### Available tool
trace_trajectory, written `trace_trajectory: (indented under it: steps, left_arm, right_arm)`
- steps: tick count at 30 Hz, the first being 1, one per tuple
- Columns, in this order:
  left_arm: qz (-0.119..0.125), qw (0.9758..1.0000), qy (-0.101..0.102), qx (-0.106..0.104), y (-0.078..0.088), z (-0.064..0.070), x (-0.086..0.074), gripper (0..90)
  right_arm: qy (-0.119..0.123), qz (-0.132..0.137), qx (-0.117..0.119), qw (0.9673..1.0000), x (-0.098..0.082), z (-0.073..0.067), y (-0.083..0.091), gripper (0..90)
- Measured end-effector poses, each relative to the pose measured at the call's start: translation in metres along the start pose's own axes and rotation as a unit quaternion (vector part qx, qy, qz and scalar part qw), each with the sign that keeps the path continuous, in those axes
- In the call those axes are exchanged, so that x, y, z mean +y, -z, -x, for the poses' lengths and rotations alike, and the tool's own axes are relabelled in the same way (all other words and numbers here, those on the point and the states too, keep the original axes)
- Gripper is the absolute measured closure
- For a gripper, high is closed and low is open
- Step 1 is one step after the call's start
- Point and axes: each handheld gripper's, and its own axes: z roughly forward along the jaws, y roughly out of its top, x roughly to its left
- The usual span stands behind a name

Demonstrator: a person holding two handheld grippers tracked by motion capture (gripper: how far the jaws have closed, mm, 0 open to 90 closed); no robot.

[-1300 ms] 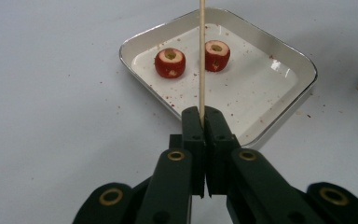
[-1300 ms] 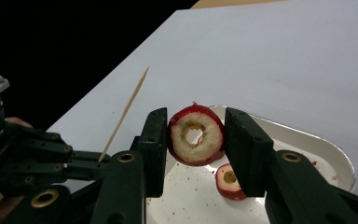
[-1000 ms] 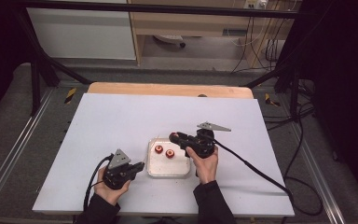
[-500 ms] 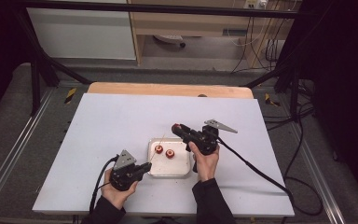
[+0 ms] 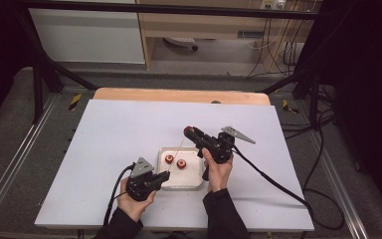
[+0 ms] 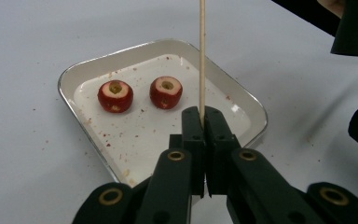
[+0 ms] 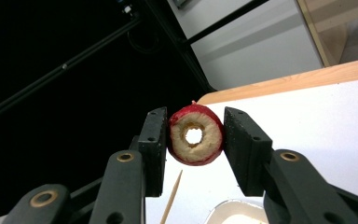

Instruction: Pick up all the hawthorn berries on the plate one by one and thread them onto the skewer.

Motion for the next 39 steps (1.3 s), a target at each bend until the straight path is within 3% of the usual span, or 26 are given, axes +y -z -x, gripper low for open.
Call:
trace_trajectory:
  steps: [21, 29, 39]
  left_arm:
    - [0.011, 0.9999, 0.007, 0.0, -0.003, 0.004, 0.004, 88.1]
    - [0.014, 0.9996, 0.025, -0.004, -0.005, 0.006, 0.006, 88.0]
    - [0.012, 0.9995, 0.029, 0.0, -0.009, 0.006, 0.007, 88.2]
  right_arm:
    - [-0.014, 0.004, 0.01, 0.9998, -0.004, -0.001, -0.001, 61.3]
    - [-0.012, 0.0, 0.014, 0.9998, -0.009, -0.002, -0.002, 61.3]
    - [-0.004, -0.01, 0.014, 0.9999, -0.016, -0.004, -0.002, 61.5]
